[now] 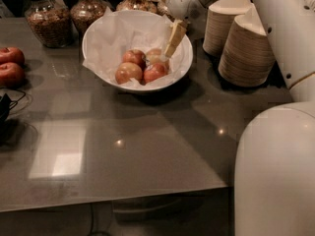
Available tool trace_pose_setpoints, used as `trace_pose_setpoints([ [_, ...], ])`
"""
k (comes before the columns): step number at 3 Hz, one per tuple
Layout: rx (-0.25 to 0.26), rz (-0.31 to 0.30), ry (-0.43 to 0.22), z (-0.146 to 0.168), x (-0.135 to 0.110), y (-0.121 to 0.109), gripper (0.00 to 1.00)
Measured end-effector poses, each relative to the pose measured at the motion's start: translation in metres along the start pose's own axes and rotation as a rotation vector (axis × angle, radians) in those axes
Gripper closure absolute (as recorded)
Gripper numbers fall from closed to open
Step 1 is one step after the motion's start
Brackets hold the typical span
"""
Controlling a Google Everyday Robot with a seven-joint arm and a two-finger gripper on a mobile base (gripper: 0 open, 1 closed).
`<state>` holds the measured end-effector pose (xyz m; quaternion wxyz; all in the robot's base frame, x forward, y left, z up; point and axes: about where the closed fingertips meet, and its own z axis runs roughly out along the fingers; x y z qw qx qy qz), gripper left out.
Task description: Pick apple from white bowl
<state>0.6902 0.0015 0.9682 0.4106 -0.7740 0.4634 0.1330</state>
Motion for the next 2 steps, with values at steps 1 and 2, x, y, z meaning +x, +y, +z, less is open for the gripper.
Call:
trace_pose_setpoints([
  [1, 0.025, 0.038, -0.058, -0.010, -0.024, 0.021, 0.00],
  [2, 0.011, 0.049, -0.126, -0.007, -0.063, 0.056, 0.00],
])
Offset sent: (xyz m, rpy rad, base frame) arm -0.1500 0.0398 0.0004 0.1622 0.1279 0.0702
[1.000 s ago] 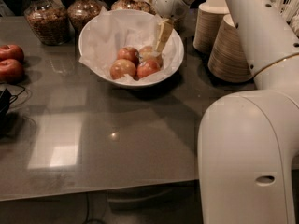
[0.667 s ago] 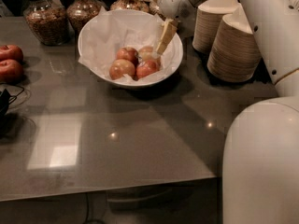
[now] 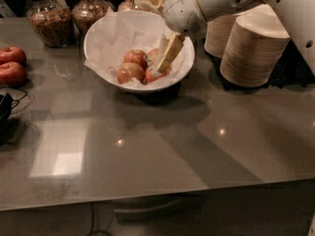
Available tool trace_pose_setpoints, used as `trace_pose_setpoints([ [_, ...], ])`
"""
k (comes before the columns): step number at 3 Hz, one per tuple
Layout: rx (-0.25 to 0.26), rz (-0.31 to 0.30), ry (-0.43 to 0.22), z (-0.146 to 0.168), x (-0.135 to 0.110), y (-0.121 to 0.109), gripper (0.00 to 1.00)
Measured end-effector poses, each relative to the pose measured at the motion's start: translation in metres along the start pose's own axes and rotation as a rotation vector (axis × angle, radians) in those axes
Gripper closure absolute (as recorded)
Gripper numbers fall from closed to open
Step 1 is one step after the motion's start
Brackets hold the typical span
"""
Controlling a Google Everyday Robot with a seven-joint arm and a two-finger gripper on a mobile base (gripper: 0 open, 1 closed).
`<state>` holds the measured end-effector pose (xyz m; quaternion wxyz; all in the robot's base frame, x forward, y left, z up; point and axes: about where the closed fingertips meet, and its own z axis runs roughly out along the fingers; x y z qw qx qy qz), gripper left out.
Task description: Pick apple from white bowl
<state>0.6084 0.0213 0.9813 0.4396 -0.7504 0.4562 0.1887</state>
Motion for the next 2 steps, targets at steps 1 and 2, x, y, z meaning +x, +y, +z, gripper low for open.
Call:
trace_pose_setpoints([
  [1, -0.039, 0.024, -0.043, 0.0205, -0.0151, 0.0282, 0.00],
  [2, -0.054, 0.030, -0.046, 0.0266, -0.0147, 0.0341, 0.17],
])
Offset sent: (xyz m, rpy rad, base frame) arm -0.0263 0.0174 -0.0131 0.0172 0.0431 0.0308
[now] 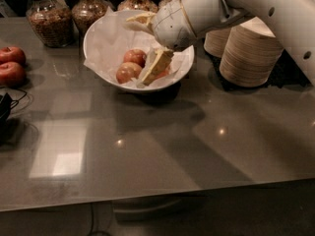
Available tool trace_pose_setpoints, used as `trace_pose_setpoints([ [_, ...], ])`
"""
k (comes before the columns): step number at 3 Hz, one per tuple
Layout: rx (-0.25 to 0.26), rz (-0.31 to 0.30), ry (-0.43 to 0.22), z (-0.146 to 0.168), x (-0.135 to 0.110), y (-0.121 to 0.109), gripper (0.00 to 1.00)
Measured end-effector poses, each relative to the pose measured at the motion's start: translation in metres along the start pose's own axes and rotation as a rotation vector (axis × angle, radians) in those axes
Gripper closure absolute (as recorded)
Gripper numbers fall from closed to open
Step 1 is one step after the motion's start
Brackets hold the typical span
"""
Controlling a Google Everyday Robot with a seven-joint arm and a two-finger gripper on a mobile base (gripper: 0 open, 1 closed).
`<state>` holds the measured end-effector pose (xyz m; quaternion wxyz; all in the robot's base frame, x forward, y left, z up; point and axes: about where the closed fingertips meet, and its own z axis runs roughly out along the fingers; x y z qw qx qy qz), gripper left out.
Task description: Pick apple from white bowl
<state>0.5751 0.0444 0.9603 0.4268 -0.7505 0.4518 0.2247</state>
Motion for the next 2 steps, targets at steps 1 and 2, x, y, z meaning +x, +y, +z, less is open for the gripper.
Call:
trace_pose_setpoints([
  [1, 0.000, 0.000, 0.000, 0.0001, 0.0000, 0.0000, 0.39],
  [2, 0.000, 0.000, 0.000, 0.0001, 0.0000, 0.0000, 0.37],
])
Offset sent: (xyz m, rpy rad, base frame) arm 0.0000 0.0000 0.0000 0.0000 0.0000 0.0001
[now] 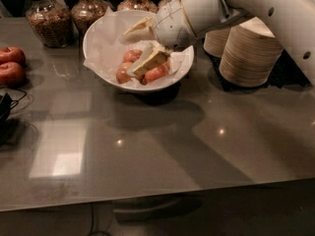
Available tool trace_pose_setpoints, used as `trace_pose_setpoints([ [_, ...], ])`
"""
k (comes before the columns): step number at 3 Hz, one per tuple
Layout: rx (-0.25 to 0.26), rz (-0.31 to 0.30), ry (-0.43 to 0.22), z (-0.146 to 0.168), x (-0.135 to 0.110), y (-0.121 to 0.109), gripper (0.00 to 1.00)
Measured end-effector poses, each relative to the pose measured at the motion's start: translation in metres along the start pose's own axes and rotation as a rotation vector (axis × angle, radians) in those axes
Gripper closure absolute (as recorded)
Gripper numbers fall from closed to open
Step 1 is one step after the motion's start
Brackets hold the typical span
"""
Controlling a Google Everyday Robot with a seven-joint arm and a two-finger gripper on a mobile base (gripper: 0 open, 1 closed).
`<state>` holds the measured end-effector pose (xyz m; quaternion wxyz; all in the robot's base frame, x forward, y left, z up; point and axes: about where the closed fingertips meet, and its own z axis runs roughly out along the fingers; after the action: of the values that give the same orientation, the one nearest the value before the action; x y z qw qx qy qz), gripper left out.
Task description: Pick apple from white bowl
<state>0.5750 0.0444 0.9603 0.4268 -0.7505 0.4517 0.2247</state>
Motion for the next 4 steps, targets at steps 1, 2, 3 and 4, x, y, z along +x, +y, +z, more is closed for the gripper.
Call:
trace_pose_setpoints([
  [1, 0.000, 0.000, 0.000, 0.000, 0.000, 0.000, 0.15],
  [2, -0.001, -0.001, 0.000, 0.000, 0.000, 0.000, 0.11],
  [3, -0.002, -0.011, 0.002, 0.002, -0.002, -0.010, 0.11],
  [4, -0.005, -0.015, 0.009, 0.004, 0.003, -0.025, 0.12],
])
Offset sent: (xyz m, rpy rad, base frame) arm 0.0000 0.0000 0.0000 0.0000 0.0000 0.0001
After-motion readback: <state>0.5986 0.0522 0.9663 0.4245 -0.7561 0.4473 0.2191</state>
